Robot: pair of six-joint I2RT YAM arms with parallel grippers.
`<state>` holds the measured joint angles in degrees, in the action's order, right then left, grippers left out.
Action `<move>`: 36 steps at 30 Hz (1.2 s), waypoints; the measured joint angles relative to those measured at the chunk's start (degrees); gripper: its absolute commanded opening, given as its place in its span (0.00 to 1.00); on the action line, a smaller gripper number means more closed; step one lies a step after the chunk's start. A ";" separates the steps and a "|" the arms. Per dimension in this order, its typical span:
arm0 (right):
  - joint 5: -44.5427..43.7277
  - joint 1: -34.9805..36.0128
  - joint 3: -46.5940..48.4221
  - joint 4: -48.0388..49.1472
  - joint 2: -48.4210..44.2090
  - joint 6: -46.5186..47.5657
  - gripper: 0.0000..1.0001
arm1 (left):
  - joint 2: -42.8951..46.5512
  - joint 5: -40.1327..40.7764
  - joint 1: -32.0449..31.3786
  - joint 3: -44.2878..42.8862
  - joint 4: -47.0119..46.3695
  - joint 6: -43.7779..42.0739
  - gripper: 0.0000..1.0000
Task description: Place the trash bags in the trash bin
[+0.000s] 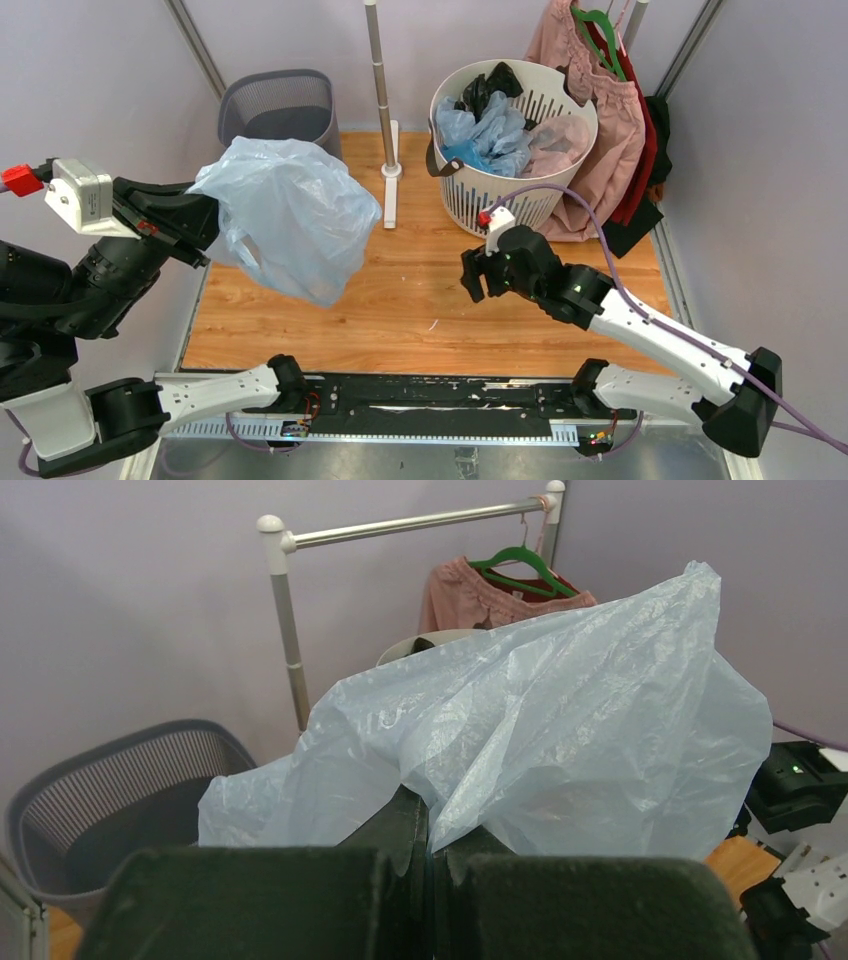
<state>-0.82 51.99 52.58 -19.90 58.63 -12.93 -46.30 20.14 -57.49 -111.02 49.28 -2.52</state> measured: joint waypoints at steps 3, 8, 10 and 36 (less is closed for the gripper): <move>-10.47 -2.05 -3.34 -4.20 -2.23 -3.61 0.74 | 0.00 0.00 0.00 0.61 -0.04 0.00 0.01; -18.12 -11.19 -5.40 -3.98 0.24 -6.23 0.74 | -0.02 0.00 0.00 0.74 -0.33 0.09 0.01; -18.73 -14.23 -5.40 -1.90 2.84 -6.43 0.74 | -0.02 0.02 0.00 0.74 -0.35 0.17 0.01; 11.74 -26.84 21.99 14.19 40.59 2.16 0.75 | 0.76 -0.09 0.00 -1.16 0.20 1.01 0.00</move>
<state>10.92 25.15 74.56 -5.72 99.22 -10.76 -45.54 20.05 -57.49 -112.18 49.47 -1.52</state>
